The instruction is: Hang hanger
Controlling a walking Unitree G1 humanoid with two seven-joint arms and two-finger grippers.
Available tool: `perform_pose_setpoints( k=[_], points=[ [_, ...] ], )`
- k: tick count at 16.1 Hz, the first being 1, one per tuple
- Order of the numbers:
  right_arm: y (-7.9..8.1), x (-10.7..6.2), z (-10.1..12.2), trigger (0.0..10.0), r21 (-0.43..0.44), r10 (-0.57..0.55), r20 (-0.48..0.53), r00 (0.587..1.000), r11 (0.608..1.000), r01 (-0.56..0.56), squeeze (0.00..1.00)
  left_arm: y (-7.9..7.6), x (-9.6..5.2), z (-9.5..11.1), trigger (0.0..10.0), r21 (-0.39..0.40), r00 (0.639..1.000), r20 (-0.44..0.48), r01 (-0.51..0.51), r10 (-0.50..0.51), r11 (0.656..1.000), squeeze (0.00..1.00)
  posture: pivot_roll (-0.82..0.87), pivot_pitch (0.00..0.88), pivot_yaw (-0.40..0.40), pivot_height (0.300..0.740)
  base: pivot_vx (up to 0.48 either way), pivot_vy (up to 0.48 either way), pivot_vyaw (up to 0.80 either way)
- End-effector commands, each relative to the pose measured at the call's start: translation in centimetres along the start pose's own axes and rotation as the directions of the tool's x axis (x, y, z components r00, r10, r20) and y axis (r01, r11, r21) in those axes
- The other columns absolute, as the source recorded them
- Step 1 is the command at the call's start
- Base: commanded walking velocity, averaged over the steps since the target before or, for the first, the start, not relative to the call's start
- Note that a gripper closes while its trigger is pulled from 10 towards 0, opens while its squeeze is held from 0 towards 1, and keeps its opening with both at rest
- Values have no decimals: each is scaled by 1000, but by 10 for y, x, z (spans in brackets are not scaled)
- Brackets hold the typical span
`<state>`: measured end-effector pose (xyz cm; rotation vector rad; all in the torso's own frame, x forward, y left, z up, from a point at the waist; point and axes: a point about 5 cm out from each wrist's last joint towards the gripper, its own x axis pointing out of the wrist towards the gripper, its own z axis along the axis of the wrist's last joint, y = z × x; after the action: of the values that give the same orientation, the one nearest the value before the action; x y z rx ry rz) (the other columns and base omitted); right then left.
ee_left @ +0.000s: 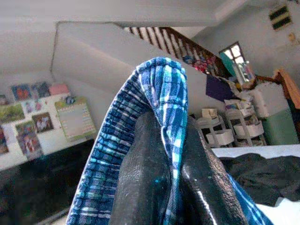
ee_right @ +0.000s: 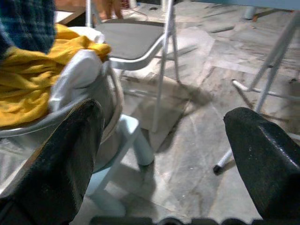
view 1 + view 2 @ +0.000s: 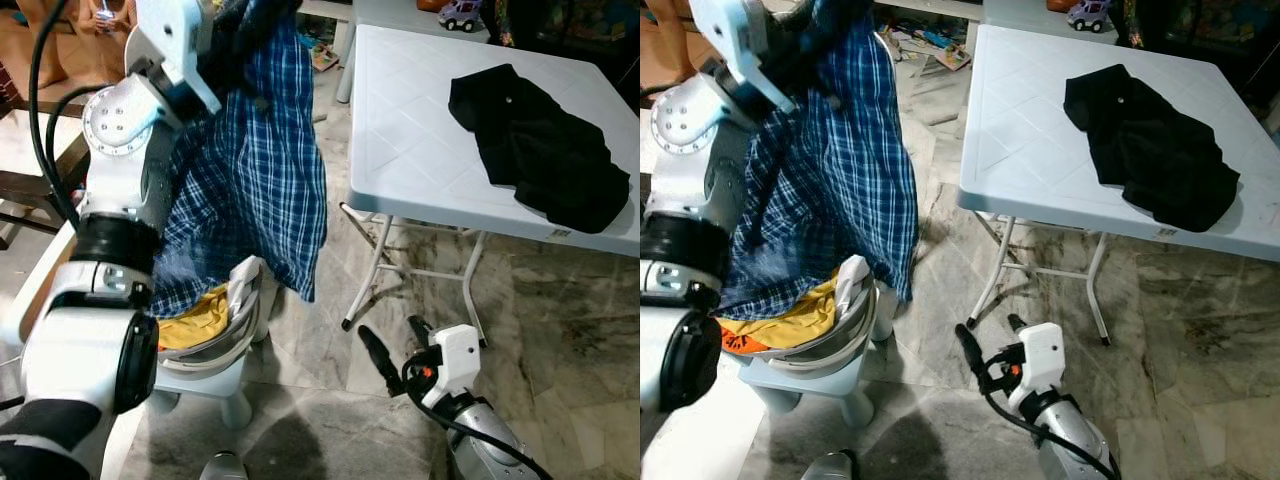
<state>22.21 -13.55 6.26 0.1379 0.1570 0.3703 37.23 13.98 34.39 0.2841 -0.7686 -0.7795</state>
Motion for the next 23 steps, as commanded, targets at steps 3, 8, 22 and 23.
perform_pose_setpoints(
  k=[3,8,22,23],
  points=[
    [-12,-5,-1,10000,-2,-99,17,995,995,99,0,-1,33,41,0,83,979,205,-23,6,996,0,194,101,-92,740,0,0,0],
    [-10,-3,-3,10000,29,-144,32,989,989,143,0,-35,-20,-53,0,-61,974,-157,-177,166,982,0,194,104,-79,740,0,0,0],
    [-44,-12,11,10000,203,-518,83,851,845,495,0,-129,-128,-137,0,-82,684,-636,-520,357,850,0,176,86,-107,740,0,0,-229],
    [-45,-12,11,10000,200,-528,84,845,840,505,0,-126,-124,-135,0,-91,698,-624,-511,351,855,0,171,82,-101,740,0,0,-800]
  ],
)
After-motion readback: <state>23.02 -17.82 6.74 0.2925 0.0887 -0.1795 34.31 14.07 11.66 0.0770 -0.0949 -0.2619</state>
